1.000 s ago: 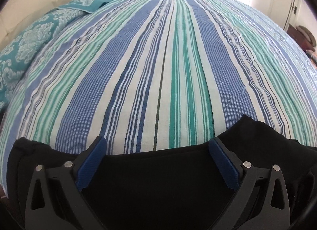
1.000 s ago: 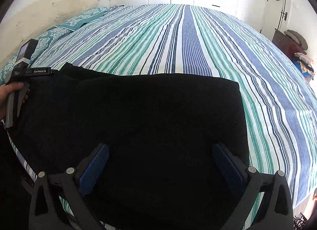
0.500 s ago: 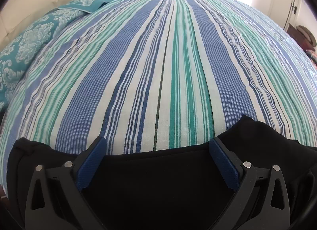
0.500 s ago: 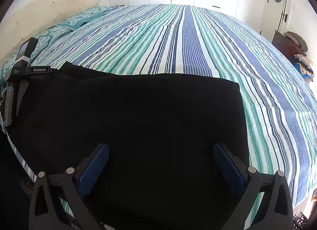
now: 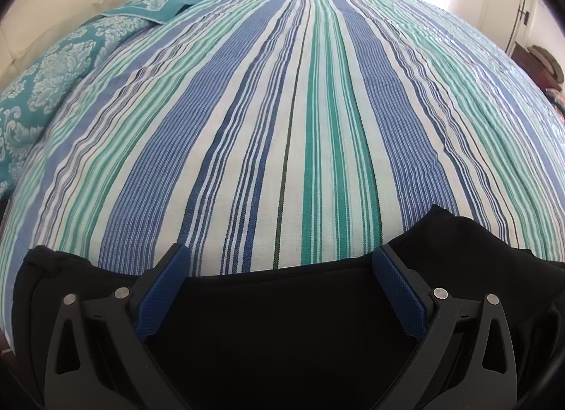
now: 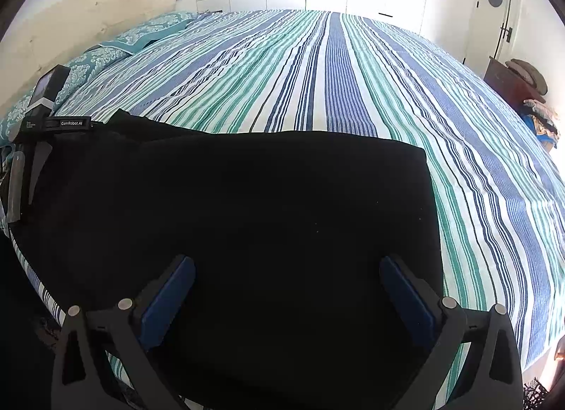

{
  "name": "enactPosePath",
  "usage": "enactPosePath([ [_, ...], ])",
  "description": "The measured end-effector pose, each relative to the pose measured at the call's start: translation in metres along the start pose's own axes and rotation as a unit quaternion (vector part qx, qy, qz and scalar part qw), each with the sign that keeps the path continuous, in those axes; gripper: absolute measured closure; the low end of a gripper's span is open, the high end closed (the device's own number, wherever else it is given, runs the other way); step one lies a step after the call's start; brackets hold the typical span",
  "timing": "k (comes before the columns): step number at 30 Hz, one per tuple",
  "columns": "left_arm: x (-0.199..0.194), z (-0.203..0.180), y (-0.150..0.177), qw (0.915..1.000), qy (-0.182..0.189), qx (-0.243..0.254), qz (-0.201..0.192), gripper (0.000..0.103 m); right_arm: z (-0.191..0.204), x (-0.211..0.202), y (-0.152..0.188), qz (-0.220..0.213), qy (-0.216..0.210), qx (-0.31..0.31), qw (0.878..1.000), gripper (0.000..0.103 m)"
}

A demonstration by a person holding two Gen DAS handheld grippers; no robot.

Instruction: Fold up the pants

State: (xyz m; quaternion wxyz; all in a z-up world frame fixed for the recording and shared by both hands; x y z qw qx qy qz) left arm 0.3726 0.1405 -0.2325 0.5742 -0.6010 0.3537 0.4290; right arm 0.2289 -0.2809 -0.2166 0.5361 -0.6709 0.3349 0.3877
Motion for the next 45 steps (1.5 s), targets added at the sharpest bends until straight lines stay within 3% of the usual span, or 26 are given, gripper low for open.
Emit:
enactPosePath([
  [40,0.0015,0.0000,-0.0011,0.9999,-0.005,-0.010,-0.002,0.000,0.0021,0.0003,-0.0011,0.001,0.003,0.004,1.000,0.000],
  [45,-0.0053,-0.0001,-0.0047,0.9995,-0.018,-0.004,0.027,0.001,0.0013,0.0007,-0.0017,0.000,0.002,0.001,1.000,0.000],
])
Point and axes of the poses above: each gripper's, at about its wrist camera, not at the fingertips, and x roughly the way its jaws point, z to its left, y to its underside, the point moved 1 cm from there along x, roughly the way its jaws point, and after that the axes turned 9 degrees about z, right-handed, at the moved point
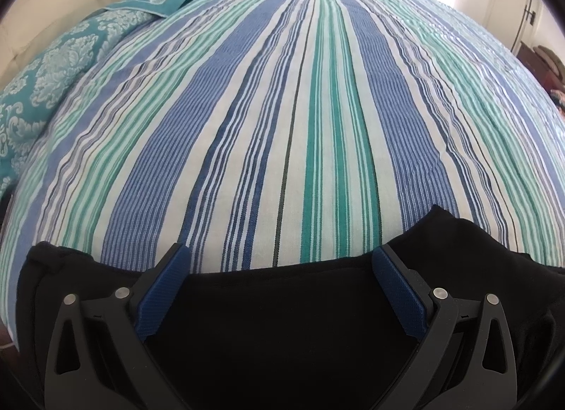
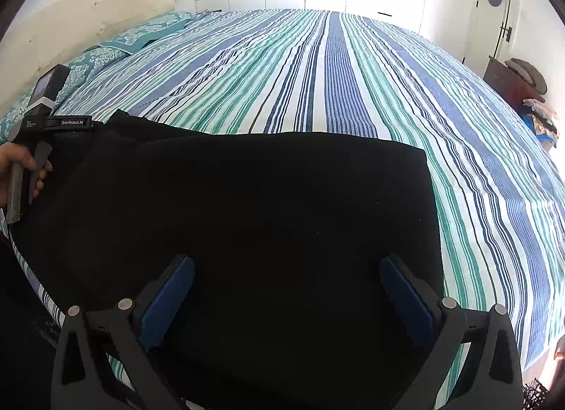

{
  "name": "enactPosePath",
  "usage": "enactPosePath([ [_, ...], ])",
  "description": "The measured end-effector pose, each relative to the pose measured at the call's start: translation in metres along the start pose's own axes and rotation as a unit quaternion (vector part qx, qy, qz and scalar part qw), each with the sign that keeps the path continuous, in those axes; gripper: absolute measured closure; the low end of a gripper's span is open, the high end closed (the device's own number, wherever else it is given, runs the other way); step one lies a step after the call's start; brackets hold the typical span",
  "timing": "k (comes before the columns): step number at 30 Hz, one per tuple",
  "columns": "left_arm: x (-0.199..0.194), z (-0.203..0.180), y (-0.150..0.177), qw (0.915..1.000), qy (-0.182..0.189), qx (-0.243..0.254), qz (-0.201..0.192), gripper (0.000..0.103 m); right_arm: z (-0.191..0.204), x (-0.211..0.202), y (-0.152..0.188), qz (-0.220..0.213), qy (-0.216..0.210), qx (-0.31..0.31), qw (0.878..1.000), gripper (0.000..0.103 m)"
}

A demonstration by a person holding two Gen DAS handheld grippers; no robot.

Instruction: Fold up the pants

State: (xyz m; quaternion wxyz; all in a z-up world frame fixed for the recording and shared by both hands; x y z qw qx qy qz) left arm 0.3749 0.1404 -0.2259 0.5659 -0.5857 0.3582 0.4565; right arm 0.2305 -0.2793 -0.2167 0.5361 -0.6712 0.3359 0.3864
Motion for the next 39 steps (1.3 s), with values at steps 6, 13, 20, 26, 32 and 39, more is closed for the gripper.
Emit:
enactPosePath([
  [6,-0.087,0.049,0.012,0.9930,0.104,-0.026,-0.049,0.001,0.001,-0.001,0.002,-0.005,0.002,-0.002,1.000,0.000],
  [13,-0.111,0.167,0.040,0.9870,0.153,-0.050,-0.006,0.001,0.002,-0.001,0.001,-0.003,0.005,0.000,1.000,0.000],
  [20,-0.045,0.188,0.065,0.9774,0.183,-0.077,0.071,0.001,0.002,-0.002,0.002,-0.007,0.011,0.004,1.000,0.000],
  [26,-0.011,0.165,0.076,0.9776,0.178,-0.036,0.106,0.000,0.002,-0.002,0.002,-0.006,0.011,0.004,1.000,0.000],
  [32,-0.010,0.168,0.073,0.9762,0.188,-0.058,0.092,0.000,0.001,-0.001,0.000,0.000,0.008,0.002,1.000,0.000],
  [39,-0.020,0.168,0.063,0.9666,0.210,-0.077,0.125,0.060,0.000,-0.001,-0.001,0.005,0.005,-0.004,1.000,0.000],
])
Point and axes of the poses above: each gripper's, at about its wrist camera, not at the fingertips, and x roughly the way its jaws point, z to its left, y to its underside, the point moved 1 cm from there along x, roughly the way its jaws point, and after that the axes turned 9 degrees about z, right-handed, at the moved point
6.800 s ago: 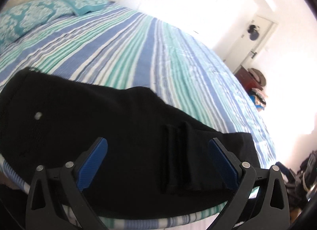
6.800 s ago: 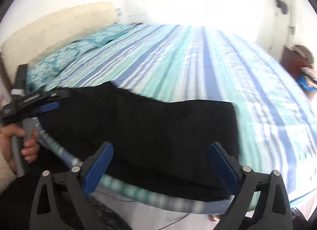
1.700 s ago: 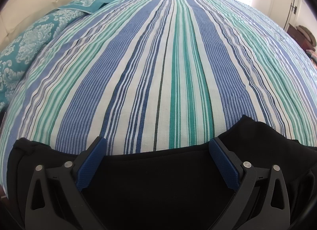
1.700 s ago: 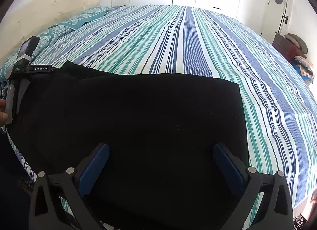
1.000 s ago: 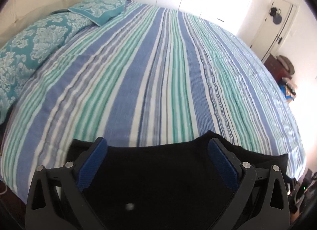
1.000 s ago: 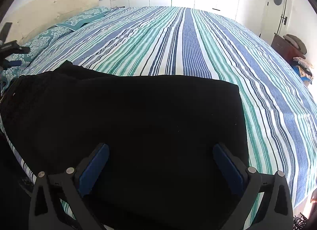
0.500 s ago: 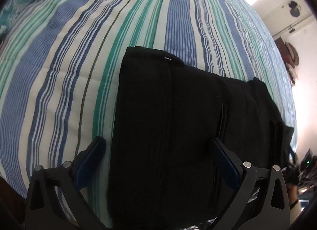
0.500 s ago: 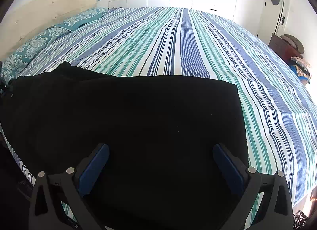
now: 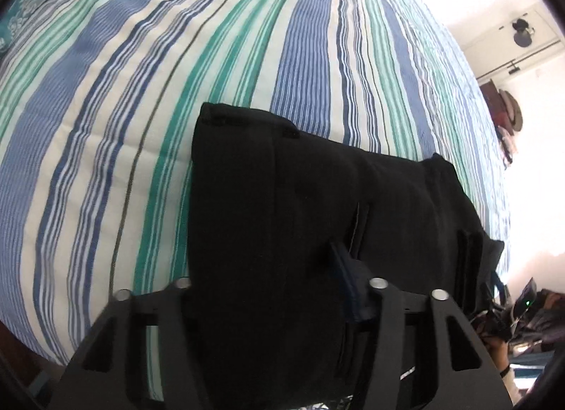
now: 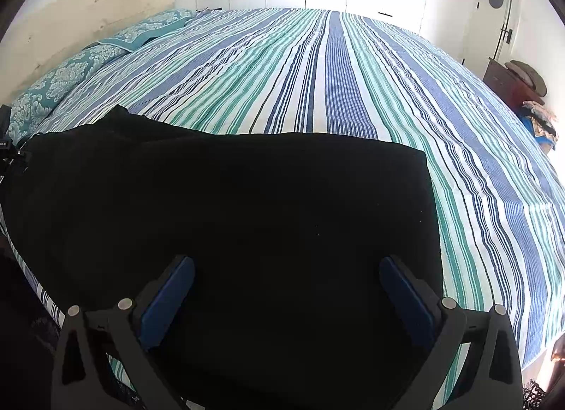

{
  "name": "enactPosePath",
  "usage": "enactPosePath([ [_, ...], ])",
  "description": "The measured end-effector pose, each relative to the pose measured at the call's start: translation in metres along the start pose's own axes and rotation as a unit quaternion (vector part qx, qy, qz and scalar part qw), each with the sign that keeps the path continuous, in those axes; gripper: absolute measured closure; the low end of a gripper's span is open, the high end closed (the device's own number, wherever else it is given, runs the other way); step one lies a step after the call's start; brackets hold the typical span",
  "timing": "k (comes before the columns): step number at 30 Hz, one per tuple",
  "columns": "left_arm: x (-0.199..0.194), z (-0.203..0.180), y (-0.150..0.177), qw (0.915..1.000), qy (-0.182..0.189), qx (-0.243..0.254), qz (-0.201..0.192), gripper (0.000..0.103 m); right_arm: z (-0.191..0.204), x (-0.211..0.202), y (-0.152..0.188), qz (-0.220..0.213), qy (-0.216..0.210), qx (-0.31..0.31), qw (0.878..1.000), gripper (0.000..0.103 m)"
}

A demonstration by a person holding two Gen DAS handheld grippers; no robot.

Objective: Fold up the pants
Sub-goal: 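Grasp the folded trouser edge with the left gripper and lift it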

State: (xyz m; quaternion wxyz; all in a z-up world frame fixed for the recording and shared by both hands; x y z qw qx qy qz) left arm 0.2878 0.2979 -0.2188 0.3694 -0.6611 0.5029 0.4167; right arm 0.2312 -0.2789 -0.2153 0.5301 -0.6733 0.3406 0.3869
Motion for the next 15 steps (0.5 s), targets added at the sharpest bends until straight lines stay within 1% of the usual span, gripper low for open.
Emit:
enactPosePath([
  [1,-0.004,-0.002,0.004,1.0000,0.001,-0.003,-0.004,0.071,0.000,0.000,0.000,0.001,0.000,0.000,1.000,0.000],
  [4,-0.024,-0.013,0.014,0.9990,0.027,-0.021,-0.030,0.079,-0.001,0.000,-0.001,0.003,-0.001,-0.001,1.000,0.000],
  [7,-0.047,-0.029,0.026,0.9950,0.071,-0.037,-0.060,0.081,-0.001,0.000,-0.001,0.005,-0.003,-0.002,1.000,0.000],
  [9,-0.061,-0.047,0.036,0.9899,0.115,-0.038,-0.073,0.081,-0.002,-0.001,-0.002,0.008,-0.004,-0.002,1.000,0.000],
  [11,-0.071,-0.072,0.046,0.9845,0.154,-0.031,-0.079,0.081,-0.002,-0.003,-0.003,0.011,-0.005,-0.003,1.000,0.000],
  [13,-0.079,-0.098,0.054,0.9807,0.178,-0.019,-0.078,0.082,-0.003,-0.007,-0.005,0.014,-0.008,-0.001,1.000,0.000],
  [15,-0.079,-0.129,0.060,0.9774,0.197,-0.005,-0.076,0.082,-0.005,-0.016,-0.007,0.003,-0.027,0.009,1.000,0.000],
])
Point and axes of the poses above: each gripper's, at about its wrist camera, not at the fingertips, and x roughly the way its jaws point, z to its left, y to its underside, the point moved 1 cm from there along x, roughly the way its jaws point, and after that the axes turned 9 degrees about z, right-handed, at the moved point
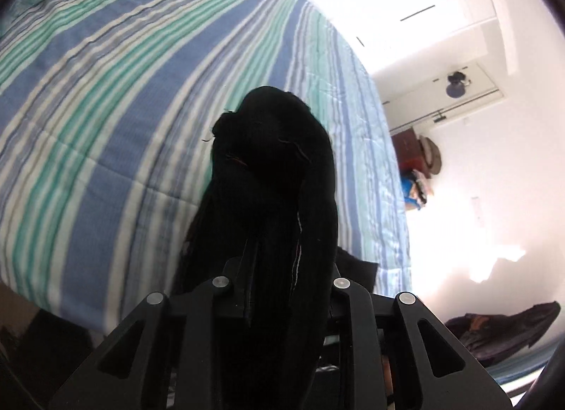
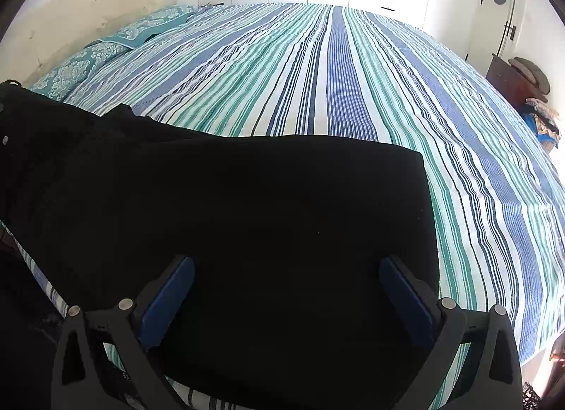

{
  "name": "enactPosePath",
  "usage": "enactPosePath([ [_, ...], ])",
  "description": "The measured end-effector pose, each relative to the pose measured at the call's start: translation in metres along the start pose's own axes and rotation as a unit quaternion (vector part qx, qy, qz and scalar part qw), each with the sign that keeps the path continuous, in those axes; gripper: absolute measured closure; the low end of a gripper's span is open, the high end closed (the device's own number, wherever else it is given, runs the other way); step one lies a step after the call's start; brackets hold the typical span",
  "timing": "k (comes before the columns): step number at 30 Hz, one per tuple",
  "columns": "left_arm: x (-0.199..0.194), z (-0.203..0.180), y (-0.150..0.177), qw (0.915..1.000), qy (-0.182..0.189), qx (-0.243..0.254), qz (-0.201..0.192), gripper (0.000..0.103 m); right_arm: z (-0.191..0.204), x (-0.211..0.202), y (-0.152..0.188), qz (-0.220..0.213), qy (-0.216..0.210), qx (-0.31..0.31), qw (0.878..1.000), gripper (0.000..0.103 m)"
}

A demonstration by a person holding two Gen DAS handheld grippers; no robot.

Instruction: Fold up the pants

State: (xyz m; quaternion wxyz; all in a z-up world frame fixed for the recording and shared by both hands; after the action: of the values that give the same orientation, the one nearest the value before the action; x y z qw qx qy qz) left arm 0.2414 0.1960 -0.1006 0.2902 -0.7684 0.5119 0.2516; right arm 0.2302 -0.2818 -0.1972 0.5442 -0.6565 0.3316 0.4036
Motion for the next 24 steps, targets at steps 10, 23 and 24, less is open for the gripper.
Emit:
enactPosePath([
  [10,0.091,-0.120,0.022,0.9949,0.081,0.043,0.041,0.083,-0.054,-0.079,0.000,-0.146,-0.032,0.098,0.984,0.000],
  [23,0.280,-0.192,0.075,0.9695,-0.070,0.188,0.141,0.028,-0.140,-0.105,0.025,-0.194,-0.070,0.246,0.947,0.000],
  [24,0.278,-0.195,0.080,0.9670,-0.074,0.199,0.140,0.028,-0.143,-0.105,0.028,-0.195,-0.079,0.255,0.944,0.000],
])
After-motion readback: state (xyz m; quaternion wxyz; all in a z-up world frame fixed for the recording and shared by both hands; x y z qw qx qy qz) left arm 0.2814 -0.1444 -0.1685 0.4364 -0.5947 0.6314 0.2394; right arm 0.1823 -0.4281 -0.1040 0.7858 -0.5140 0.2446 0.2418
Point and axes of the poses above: each gripper's, at about its wrist camera, not at the fingertips, and x roughly the way its jaws point, z to its left, y to its underside, the point moved 1 cm from there along x, roughly the way its jaws point, and after that the axes turned 9 degrees about z, right-handed, at the moved point
